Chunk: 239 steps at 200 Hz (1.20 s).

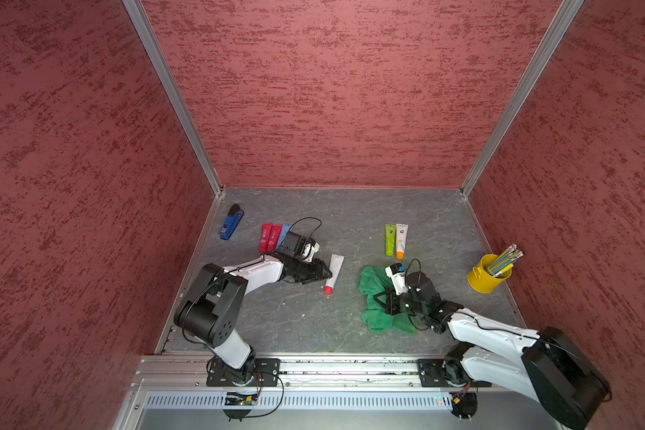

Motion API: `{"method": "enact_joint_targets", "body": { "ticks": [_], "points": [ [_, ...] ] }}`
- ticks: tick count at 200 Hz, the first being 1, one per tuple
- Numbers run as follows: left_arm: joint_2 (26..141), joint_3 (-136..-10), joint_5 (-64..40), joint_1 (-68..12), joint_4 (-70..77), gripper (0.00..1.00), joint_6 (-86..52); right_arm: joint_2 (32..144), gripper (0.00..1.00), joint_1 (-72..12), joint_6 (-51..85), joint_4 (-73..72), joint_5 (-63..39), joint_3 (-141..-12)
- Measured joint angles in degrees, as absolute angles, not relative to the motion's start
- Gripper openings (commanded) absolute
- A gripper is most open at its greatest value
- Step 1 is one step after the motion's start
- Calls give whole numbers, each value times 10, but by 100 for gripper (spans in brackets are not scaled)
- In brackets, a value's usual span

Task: Wipe the surface of the toothpaste tube
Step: Adjust the toothpaste at the center of the board.

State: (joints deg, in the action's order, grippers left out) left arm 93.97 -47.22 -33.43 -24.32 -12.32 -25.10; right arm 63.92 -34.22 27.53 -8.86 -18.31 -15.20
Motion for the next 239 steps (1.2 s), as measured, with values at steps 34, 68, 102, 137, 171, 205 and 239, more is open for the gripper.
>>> {"method": "enact_joint_targets", "body": {
  "ticks": [34, 68, 102, 137, 171, 205, 239],
  "points": [
    [987, -497, -325, -255, -125, 40, -251, 642, 0, -345, 274, -90, -183, -152],
    [1013, -523, -307, -266, -137, 34, -246, 645, 0, -347, 274, -92, -183, -152],
    [1015, -538, -276, -285, -158, 24, -235, 645, 0, -347, 274, -92, -183, -152],
    [1017, -563, -221, -315, -187, 16, -222, 646, 0, -347, 274, -92, -183, -152],
    [1005, -589, -129, -350, -247, 15, -216, 646, 0, -349, 274, -92, -183, -152],
    [999, -633, 27, -389, -375, 14, -210, 646, 0, -350, 273, -92, -183, -152],
    [1009, -667, 183, -415, -485, 14, -215, 642, 0, -351, 273, -92, -183, -152]
  ]
}}
